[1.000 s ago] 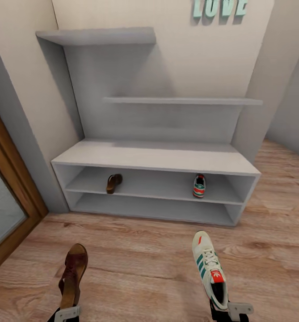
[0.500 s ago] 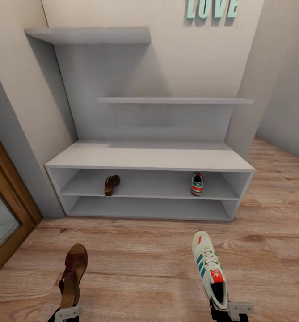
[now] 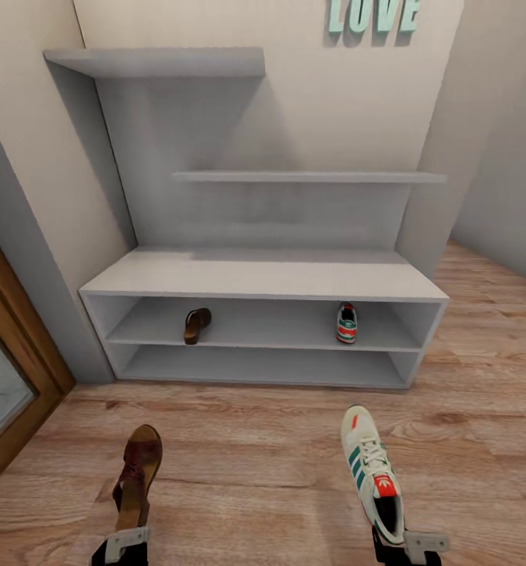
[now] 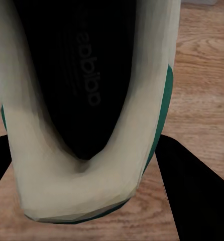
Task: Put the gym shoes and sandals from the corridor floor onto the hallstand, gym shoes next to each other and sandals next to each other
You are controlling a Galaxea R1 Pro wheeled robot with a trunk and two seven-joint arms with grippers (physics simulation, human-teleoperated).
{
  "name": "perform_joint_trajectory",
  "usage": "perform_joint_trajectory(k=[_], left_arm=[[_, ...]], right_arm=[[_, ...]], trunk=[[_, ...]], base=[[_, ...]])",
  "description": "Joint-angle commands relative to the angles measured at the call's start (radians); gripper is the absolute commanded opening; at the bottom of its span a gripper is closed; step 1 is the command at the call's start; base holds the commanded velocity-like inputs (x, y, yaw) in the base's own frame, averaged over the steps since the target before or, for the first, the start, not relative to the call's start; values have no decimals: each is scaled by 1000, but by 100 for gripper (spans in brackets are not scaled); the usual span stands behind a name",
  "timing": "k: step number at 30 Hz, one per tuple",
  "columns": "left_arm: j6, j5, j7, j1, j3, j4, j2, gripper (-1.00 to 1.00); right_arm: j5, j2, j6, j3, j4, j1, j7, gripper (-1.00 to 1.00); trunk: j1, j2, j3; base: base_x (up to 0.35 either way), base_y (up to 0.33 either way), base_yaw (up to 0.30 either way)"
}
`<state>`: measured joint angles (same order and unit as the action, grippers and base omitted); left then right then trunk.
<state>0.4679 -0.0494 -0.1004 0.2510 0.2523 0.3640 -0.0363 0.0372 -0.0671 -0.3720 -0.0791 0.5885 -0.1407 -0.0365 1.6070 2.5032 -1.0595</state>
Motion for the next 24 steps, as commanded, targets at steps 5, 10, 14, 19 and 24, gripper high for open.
perform_joint_trajectory(k=[5,10,14,19,24], left_arm=[[-178,-62,-10,113,11,6,13,-100],[-324,-104,-11,223,11,7,31,-100],[-465,-131,-10,317,7,7,64,-100],[-646,-158,-11,434,-19,7,90,-100],[-763,-165,-10,536,-32,8,97,-100]], right_arm=[[3,-33,-2,-65,0,0,-9,-100],[3,-48,0,-234,0,0,-8,-100],[3,-50,2,-329,1,0,-4,-100],[4,-49,2,-356,1,0,-2,-100],[5,-43,2,-360,0,0,1,-100]], trunk=[[0,0,-1],[0,0,-1],[0,0,-1],[0,0,-1],[0,0,-1]], base=[[0,0,0],[0,0,0],[0,0,0],[0,0,0],[0,0,0]])
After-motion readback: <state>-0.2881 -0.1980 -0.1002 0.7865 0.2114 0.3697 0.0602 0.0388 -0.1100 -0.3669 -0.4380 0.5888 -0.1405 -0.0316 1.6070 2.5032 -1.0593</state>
